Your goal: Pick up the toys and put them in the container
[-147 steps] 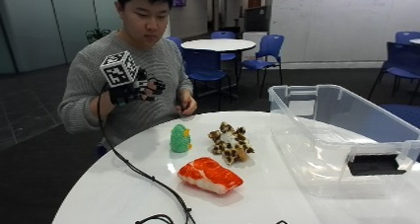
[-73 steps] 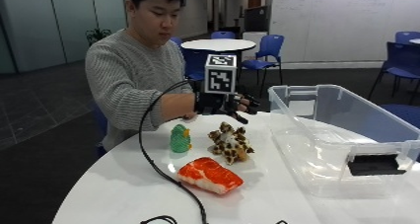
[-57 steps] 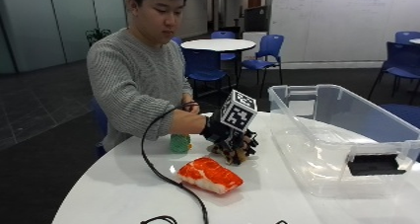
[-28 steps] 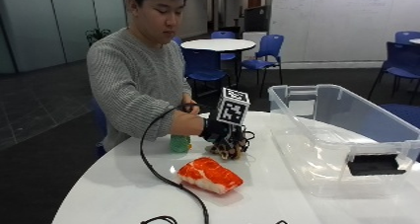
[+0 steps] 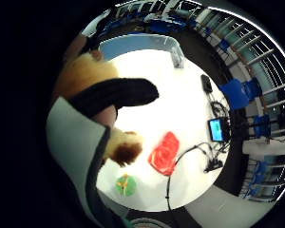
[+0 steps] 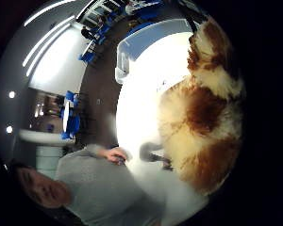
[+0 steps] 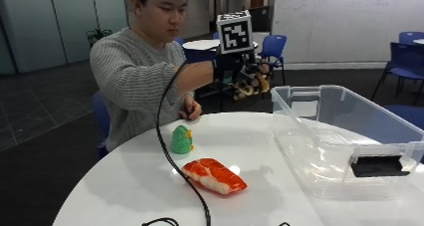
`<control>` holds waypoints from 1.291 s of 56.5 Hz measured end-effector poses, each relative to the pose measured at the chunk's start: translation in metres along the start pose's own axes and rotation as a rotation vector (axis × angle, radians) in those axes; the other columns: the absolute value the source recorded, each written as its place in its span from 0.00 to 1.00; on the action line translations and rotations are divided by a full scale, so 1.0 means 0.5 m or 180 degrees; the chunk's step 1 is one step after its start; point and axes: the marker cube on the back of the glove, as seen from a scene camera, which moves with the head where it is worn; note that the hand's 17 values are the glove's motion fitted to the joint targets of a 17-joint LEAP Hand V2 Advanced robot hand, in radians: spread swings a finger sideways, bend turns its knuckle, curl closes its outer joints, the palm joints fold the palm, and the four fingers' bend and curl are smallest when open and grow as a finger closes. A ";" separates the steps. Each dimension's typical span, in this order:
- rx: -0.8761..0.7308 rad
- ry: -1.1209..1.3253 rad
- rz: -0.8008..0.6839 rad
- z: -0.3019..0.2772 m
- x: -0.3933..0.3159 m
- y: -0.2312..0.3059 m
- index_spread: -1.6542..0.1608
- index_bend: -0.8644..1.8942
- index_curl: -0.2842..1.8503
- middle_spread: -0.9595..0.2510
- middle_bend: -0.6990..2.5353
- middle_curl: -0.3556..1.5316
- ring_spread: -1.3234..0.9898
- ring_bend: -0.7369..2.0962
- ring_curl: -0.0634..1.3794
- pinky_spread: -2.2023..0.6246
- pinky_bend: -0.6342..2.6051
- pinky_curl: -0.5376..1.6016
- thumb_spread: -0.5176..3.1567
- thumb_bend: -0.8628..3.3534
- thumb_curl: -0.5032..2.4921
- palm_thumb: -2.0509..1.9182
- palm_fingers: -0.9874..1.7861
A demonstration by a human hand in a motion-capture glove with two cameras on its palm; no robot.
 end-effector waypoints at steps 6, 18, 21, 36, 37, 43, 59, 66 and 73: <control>-0.0029 0.0040 -0.0001 0.004 -0.011 -0.056 0.71 0.41 0.44 0.53 0.37 0.49 0.39 0.48 0.32 0.68 0.53 0.42 0.44 0.22 0.39 0.66 0.55; -0.0006 0.0334 0.0540 0.017 0.001 -0.249 0.71 0.40 0.49 0.52 0.37 0.52 0.38 0.48 0.34 0.68 0.54 0.42 0.43 0.21 0.41 0.66 0.54; -0.0070 0.0885 0.0682 0.039 0.042 -0.297 0.71 0.40 0.50 0.52 0.37 0.53 0.38 0.48 0.34 0.69 0.54 0.42 0.43 0.21 0.41 0.66 0.52; -0.0184 0.0174 0.0811 0.119 0.028 -0.415 0.70 0.39 0.56 0.52 0.38 0.56 0.38 0.48 0.35 0.70 0.54 0.42 0.44 0.21 0.43 0.66 0.50; -0.0195 0.0197 0.0798 0.125 0.028 -0.418 0.69 0.39 0.56 0.51 0.38 0.56 0.38 0.48 0.35 0.70 0.55 0.42 0.44 0.21 0.43 0.66 0.49; -0.0264 0.0120 0.0857 0.159 0.033 -0.429 0.69 0.38 0.58 0.51 0.38 0.57 0.38 0.48 0.36 0.70 0.55 0.42 0.44 0.21 0.43 0.66 0.49; -0.1322 0.0072 0.0946 0.269 0.038 -0.412 0.69 0.33 0.57 0.58 0.28 0.53 0.46 0.39 0.34 0.76 0.61 0.45 0.47 0.18 0.39 0.59 0.26; -0.1322 -0.0010 0.0944 0.266 0.035 -0.406 0.71 0.30 0.46 0.65 0.25 0.46 0.51 0.37 0.31 0.78 0.64 0.45 0.46 0.18 0.35 0.52 0.23; -0.1185 -0.0072 0.0793 0.223 0.032 -0.377 0.73 0.31 0.38 0.68 0.25 0.42 0.53 0.35 0.30 0.79 0.62 0.44 0.46 0.19 0.32 0.50 0.23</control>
